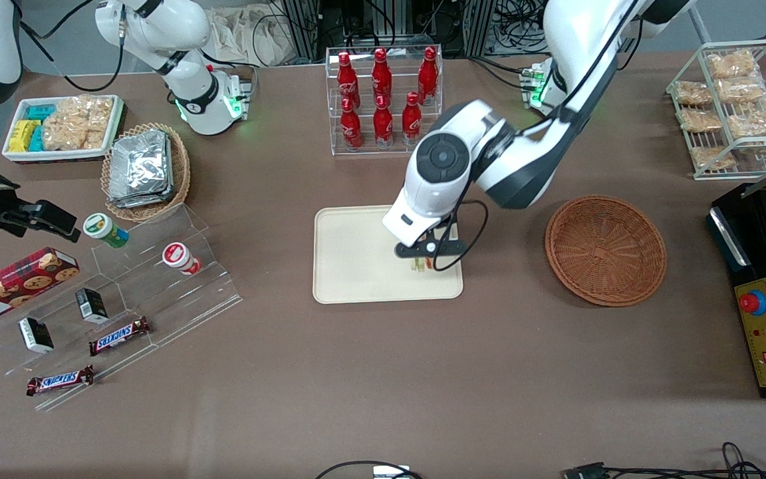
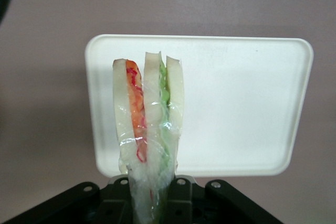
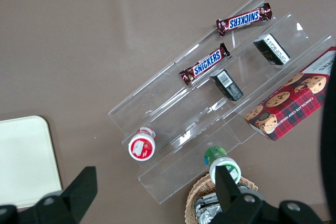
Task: Place sandwich from basket to tray
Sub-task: 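Carry the sandwich with the left gripper over the cream tray and lower it, then open the left gripper to release the sandwich onto the tray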
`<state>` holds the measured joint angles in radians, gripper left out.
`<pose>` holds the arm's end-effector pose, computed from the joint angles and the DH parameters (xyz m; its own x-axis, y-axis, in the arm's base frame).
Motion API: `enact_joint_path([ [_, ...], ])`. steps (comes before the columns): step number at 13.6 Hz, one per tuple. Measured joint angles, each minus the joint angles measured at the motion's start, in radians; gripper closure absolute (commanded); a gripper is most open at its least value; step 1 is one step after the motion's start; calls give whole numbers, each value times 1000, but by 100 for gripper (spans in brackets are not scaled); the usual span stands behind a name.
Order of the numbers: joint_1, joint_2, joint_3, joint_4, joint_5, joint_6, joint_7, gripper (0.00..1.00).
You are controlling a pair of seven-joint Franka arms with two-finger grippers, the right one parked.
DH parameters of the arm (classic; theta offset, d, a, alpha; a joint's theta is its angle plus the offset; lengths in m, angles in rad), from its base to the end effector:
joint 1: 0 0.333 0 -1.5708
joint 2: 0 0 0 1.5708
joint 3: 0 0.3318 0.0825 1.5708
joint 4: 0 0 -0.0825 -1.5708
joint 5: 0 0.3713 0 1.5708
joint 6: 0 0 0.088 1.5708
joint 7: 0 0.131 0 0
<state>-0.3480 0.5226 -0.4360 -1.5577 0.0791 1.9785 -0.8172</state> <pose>0.5106 -0.4422 0.3572 0.9894 0.0411 -0.1396 0.0496 -0.9971 0.0576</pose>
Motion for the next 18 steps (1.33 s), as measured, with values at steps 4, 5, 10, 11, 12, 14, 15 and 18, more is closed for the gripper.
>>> enact_joint_path([
  [4, 14, 33, 20, -154, 27, 179, 8, 87],
  [5, 24, 35, 23, -178, 29, 199, 16, 87],
  [10, 48, 38, 36, -304, 33, 347, 38, 87],
  [11, 48, 39, 40, -315, 33, 352, 39, 87],
  [12, 48, 39, 43, -321, 33, 352, 41, 87],
  [14, 48, 39, 44, -325, 33, 352, 42, 47],
  [15, 48, 39, 44, -325, 33, 352, 42, 0],
  [18, 48, 39, 44, -325, 34, 353, 43, 0],
])
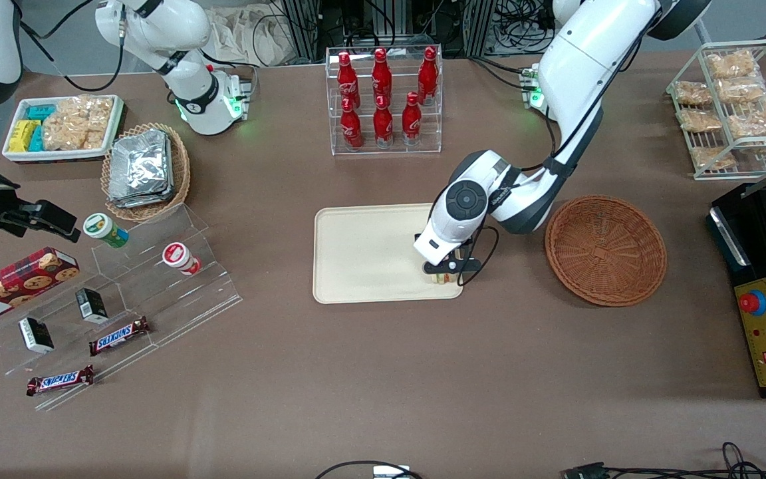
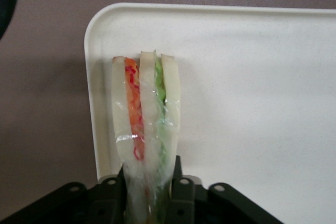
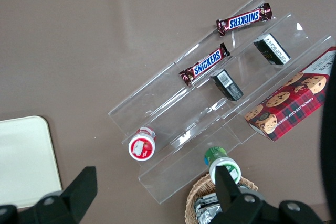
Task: Place sandwich from basket to tray
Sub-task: 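Open the left gripper to release the sandwich onto the tray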
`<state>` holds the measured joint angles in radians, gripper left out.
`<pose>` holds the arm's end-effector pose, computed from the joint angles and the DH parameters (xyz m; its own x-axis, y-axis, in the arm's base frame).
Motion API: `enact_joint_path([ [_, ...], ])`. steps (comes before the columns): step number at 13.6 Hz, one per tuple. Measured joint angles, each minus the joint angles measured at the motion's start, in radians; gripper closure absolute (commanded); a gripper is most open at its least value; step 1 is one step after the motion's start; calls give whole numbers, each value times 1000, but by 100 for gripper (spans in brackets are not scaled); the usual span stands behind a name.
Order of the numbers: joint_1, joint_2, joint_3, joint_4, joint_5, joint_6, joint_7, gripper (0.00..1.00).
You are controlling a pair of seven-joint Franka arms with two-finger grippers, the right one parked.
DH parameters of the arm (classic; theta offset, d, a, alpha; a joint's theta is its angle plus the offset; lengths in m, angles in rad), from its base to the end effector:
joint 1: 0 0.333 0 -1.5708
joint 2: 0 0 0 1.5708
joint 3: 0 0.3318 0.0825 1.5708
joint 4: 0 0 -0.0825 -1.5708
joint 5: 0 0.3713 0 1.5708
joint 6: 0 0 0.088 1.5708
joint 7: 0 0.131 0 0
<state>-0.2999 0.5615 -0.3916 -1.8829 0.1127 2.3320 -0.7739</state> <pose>0.4916 -0.3870 0.2216 0.9898 0.0455 -0.1347 0.0524 -0.9975 0.0478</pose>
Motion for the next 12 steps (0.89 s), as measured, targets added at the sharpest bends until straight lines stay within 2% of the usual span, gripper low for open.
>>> enact_joint_path([
  [12, 1, -14, 0, 8, 0, -3, 0, 0],
])
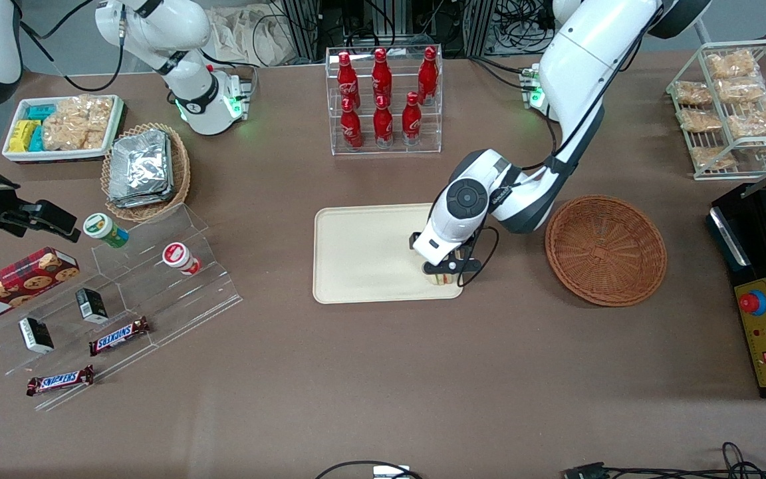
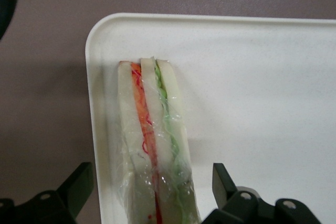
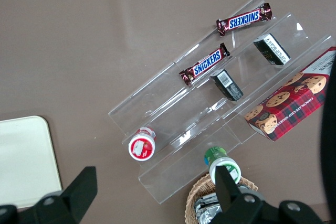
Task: Place sandwich from basket to tray
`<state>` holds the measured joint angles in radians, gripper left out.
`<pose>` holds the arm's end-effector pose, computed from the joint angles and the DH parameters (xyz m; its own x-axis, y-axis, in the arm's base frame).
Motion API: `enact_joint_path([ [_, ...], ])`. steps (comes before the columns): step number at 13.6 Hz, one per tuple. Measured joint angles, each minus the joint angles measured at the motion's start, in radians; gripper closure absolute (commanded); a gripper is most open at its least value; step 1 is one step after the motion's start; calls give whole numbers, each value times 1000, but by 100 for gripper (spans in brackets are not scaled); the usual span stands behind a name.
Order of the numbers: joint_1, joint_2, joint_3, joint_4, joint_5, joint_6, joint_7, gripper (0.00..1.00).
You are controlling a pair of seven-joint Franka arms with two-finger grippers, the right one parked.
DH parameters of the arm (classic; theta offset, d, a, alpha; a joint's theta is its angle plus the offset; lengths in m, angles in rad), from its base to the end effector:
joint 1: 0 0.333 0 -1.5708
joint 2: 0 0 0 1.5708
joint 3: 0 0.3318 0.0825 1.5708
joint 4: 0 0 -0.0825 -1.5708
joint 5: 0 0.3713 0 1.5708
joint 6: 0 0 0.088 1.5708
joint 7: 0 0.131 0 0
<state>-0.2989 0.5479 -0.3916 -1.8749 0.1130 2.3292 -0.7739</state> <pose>0.4958 -0.3879 0.2324 0.9919 0.0467 -0.1178 0.0535 -0.9970 0.0554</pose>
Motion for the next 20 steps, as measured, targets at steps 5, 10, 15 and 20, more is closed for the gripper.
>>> enact_joint_path([
  [5, 47, -139, 1, 109, 0, -237, 0, 0],
  [10, 141, -328, 6, 212, 0, -483, 67, 0],
  [15, 185, -417, 92, 329, -1, -685, 140, 0],
  [20, 179, -538, 354, 260, -100, -714, 388, 0],
])
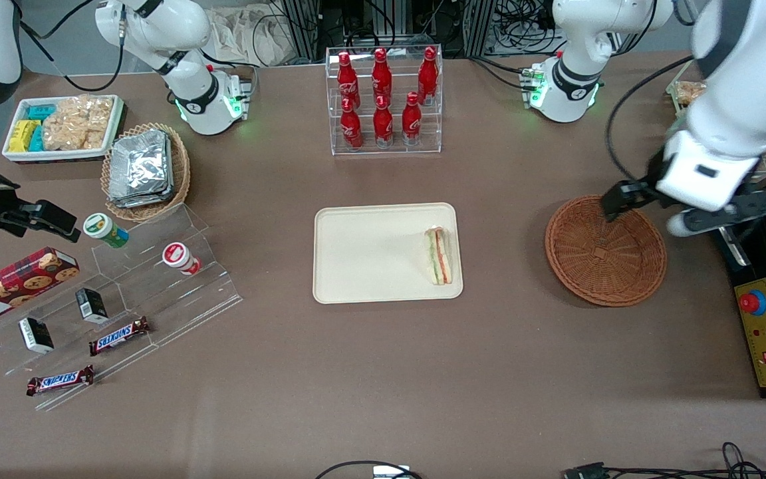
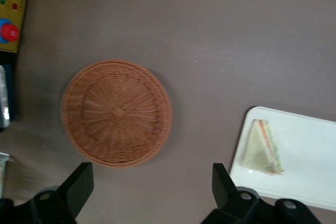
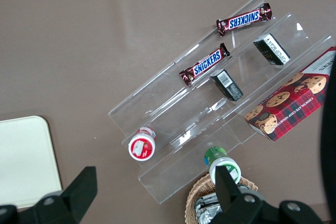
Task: Place sandwich from basket to tray
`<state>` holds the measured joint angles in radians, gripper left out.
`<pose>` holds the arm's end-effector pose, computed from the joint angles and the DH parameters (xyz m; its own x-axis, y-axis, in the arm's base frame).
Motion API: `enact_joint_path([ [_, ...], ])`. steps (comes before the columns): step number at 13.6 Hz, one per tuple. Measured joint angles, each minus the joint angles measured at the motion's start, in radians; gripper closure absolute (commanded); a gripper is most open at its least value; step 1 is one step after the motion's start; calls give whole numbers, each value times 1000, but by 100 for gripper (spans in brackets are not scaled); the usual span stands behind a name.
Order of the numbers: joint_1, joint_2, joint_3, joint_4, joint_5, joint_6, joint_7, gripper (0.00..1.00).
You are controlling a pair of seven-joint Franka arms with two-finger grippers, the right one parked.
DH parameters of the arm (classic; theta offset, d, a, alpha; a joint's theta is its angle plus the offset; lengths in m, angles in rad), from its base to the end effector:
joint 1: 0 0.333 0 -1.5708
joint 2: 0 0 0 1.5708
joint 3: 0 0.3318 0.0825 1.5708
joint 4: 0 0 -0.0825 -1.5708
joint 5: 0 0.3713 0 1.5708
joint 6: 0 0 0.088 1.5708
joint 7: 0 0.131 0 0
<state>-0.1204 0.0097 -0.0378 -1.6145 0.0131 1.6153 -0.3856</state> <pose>0.5412 -0.0845 0.5948 0.9744 0.2248 -0.0035 0.2248 -0.9743 -0.0151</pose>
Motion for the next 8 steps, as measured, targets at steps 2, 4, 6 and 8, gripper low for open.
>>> enact_joint_path([
  [2, -41, -56, 133, -91, -9, 33, 109, 0],
  [4, -57, -99, 195, -169, -10, 65, 148, 0],
  [6, -51, -108, 198, -178, -9, 66, 149, 0],
  [8, -25, -108, 180, -178, -9, 66, 149, 0],
])
